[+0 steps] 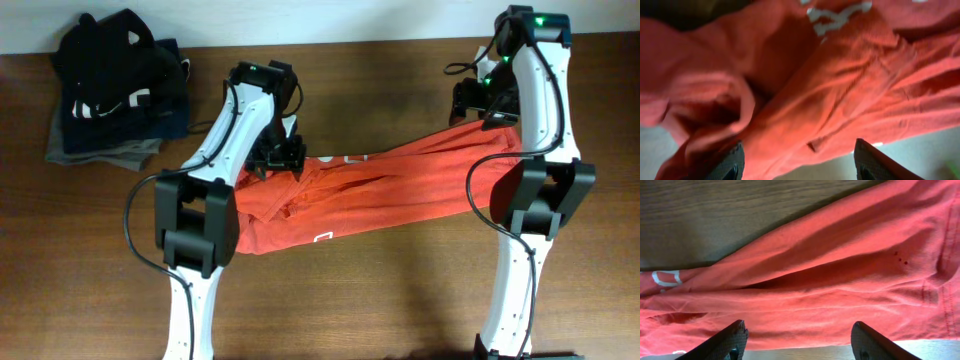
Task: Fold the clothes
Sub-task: 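Stretch the shirt lengthwise, pulling the ends apart with both grippers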
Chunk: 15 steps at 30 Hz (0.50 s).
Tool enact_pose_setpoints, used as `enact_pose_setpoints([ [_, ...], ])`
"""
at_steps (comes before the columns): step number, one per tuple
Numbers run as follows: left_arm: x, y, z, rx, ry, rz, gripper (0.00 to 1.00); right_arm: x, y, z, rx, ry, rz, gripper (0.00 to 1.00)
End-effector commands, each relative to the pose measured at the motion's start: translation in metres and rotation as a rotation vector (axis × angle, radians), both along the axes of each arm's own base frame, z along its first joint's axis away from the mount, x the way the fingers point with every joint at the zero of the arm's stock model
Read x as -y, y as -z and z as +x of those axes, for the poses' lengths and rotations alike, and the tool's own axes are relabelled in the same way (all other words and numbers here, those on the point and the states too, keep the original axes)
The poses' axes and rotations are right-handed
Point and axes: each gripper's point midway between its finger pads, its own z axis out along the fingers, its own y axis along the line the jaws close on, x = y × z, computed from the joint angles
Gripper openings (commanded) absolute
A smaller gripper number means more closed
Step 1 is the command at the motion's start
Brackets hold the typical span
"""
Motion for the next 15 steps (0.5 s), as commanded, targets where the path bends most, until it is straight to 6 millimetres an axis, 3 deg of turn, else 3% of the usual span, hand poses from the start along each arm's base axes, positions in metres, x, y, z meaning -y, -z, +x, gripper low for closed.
enact_pose_setpoints([
  [1,0.005,0.008,0.006,0.015,0.038,-0.01,0.7,0.007,0.001,0.0,0.001,0.009,-0.021,0.71],
  [7,0.014,0.01,0.007,0.039,0.118,-0.009,0.68,0.008,0.001,0.008,0.033,0.009,-0.025,0.71],
  [11,0.013,0.011,0.007,0.089,0.196,0.128,0.63,0.008,0.001,0.013,0.054,0.009,-0.027,0.72],
  [15,0.02,0.009,0.01,0.17,0.293,0.274,0.64,0.009,0.0,0.018,0.072,0.009,-0.03,0.72],
])
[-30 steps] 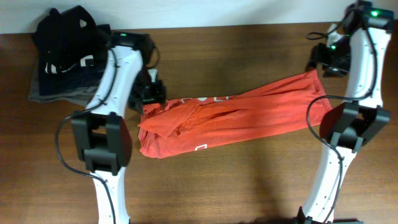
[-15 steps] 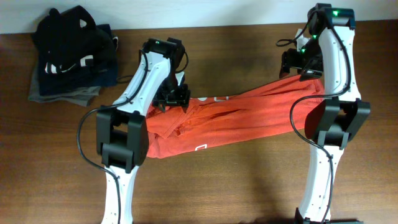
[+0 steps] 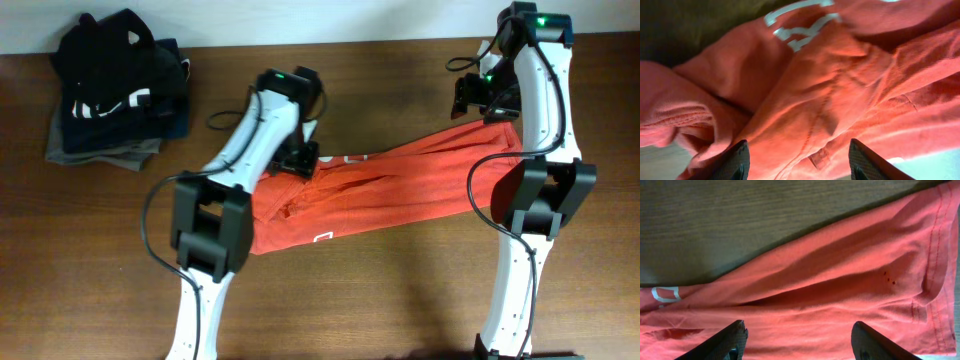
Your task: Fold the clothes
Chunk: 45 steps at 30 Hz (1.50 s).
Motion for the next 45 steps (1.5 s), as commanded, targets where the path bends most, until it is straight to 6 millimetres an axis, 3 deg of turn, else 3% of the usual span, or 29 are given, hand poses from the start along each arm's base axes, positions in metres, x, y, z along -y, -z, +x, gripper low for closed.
enact_pose_setpoints([
  [1,0.007,0.001,0.008,0.109,0.128,0.172,0.64,0.005,0.0,0.003,0.013,0.007,-0.014,0.72],
  [7,0.029,0.002,0.006,0.148,0.178,0.171,0.64,0.005,0.0,0.005,0.021,0.007,-0.015,0.72],
  [12,0.026,0.004,0.007,0.151,0.18,0.19,0.64,0.005,0.0,0.005,0.021,0.007,-0.015,0.72],
  [22,0.023,0.026,0.004,0.105,0.185,0.219,0.57,0.005,0.0,0.005,0.021,0.007,-0.015,0.72],
  [29,0.021,0.025,0.006,0.117,0.187,0.233,0.34,0.005,0.0,0.005,0.021,0.007,-0.016,0.72],
  [32,0.016,0.023,0.007,0.123,0.187,0.26,0.29,0.005,0.0,0.005,0.021,0.007,-0.016,0.72],
  [37,0.015,0.016,0.006,0.12,0.167,0.269,0.07,0.005,0.0,0.006,0.023,0.007,-0.016,0.72],
  [45,0.017,-0.017,0.018,0.186,0.13,0.271,0.03,0.005,0.0,0.006,0.025,0.008,-0.016,0.72],
])
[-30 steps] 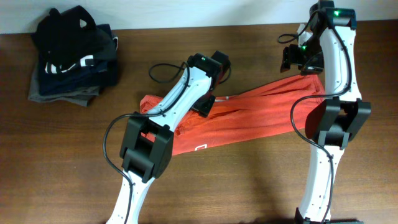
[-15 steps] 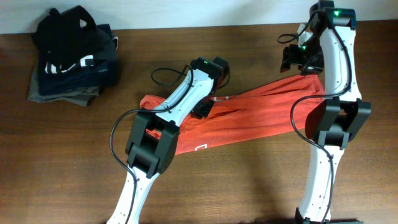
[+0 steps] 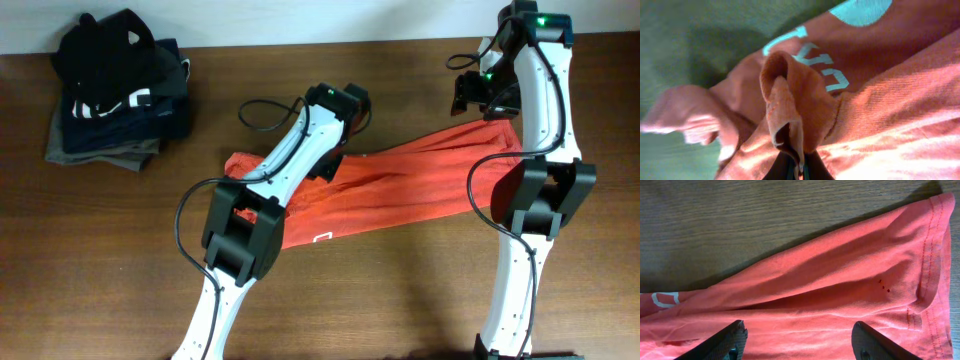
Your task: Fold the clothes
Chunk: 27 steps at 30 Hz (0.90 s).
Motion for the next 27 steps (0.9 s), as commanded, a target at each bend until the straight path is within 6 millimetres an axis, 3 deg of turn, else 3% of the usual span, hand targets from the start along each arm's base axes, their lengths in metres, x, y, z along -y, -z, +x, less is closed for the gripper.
enact_pose_setpoints([
  [1,-0.001,-0.019,0.011,0.055,-0.021,0.001,0.04,0.004,0.0,0.0,-0.001,0.006,-0.012,0.72],
  [6,-0.003,-0.027,0.008,0.047,-0.022,0.006,0.08,0.004,0.0,0.0,-0.001,0.006,-0.012,0.73],
  [27,-0.004,-0.026,-0.018,-0.073,-0.037,-0.009,0.1,0.004,0.0,0.0,-0.001,0.006,-0.012,0.73],
])
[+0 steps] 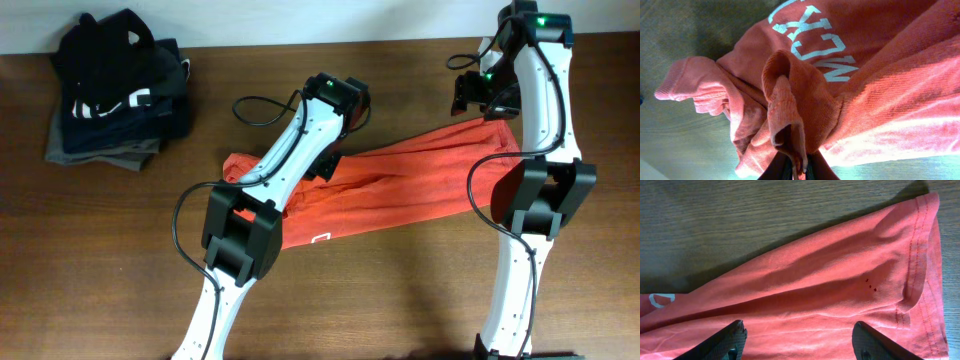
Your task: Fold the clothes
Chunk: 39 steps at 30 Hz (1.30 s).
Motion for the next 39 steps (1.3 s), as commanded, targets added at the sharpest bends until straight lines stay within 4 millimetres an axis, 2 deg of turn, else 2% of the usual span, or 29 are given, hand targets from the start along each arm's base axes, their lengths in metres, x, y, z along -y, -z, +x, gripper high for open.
enact_pose_setpoints([
  [1,0.002,-0.003,-0.001,-0.006,-0.022,-0.021,0.1,0.004,0.0,0.0,-0.001,0.006,-0.01,0.73],
  [15,0.004,-0.002,-0.012,-0.058,-0.032,-0.043,0.12,0.004,0.0,0.0,0.0,0.006,-0.01,0.73],
  [20,0.01,-0.001,-0.016,-0.081,-0.041,-0.076,0.06,0.004,0.0,0.0,0.0,0.006,-0.01,0.74],
  [25,0.01,-0.001,-0.016,-0.081,-0.041,-0.077,0.06,0.004,0.0,0.0,0.0,0.006,-0.01,0.74],
  [28,0.01,-0.003,-0.016,-0.078,-0.041,-0.08,0.08,0.004,0.0,0.0,0.0,0.006,-0.01,0.74],
  [30,0.01,-0.006,-0.016,-0.072,-0.041,-0.084,0.14,0.004,0.0,0.0,0.0,0.006,-0.01,0.74],
  [32,0.01,-0.008,-0.016,-0.067,-0.04,-0.086,0.14,0.004,0.0,0.0,0.0,0.006,-0.01,0.74],
  [33,0.01,-0.009,-0.016,-0.064,-0.04,-0.089,0.09,0.004,0.0,0.0,0.0,0.006,-0.01,0.74],
  [34,0.011,-0.01,-0.016,-0.063,-0.04,-0.092,0.0,0.004,0.0,0.0,0.0,0.006,-0.01,0.74],
  [39,0.016,-0.021,-0.019,-0.058,-0.045,-0.139,0.0,0.004,0.0,0.0,0.0,0.006,-0.01,0.74],
])
